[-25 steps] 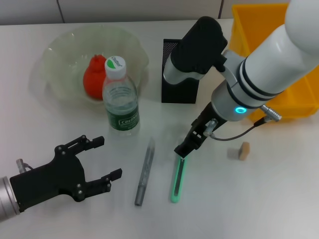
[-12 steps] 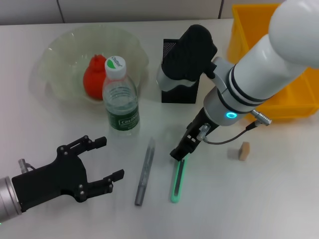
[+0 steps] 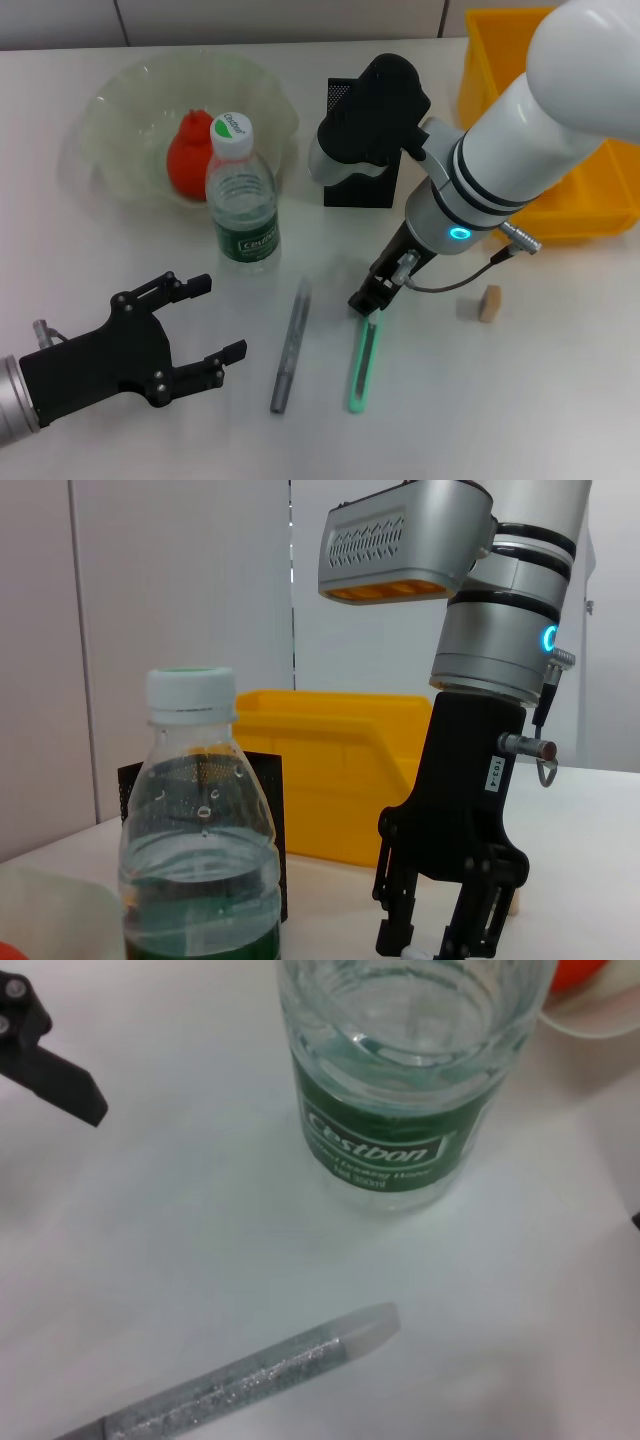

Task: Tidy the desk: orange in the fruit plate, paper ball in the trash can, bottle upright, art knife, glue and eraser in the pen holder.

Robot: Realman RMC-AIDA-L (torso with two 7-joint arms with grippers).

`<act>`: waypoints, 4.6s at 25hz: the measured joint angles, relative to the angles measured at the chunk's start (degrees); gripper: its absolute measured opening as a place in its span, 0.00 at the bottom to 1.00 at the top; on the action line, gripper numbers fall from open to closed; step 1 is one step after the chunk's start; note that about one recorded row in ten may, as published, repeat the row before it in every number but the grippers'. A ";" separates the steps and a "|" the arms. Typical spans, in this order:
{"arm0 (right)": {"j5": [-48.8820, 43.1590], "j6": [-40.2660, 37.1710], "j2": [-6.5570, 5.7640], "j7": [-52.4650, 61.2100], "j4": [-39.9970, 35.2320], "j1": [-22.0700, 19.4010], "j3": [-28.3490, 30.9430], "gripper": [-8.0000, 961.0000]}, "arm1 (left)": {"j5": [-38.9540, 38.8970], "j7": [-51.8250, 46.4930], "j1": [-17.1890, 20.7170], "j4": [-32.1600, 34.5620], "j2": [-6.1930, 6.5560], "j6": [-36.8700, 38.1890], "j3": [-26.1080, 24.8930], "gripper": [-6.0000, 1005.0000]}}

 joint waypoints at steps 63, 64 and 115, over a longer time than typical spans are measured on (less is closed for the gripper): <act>2.97 -8.07 0.00 8.49 8.69 9.42 7.58 0.63 | 4.22 -0.89 0.89 5.89 1.88 5.78 -0.56 0.82; 2.97 -8.05 0.00 8.48 8.69 9.37 7.58 0.63 | 4.23 -0.89 0.86 5.89 1.90 5.73 -0.56 0.82; 5.25 -4.34 0.00 8.43 14.78 10.90 4.57 0.50 | 4.40 -0.71 0.47 5.81 1.83 5.71 -0.37 0.82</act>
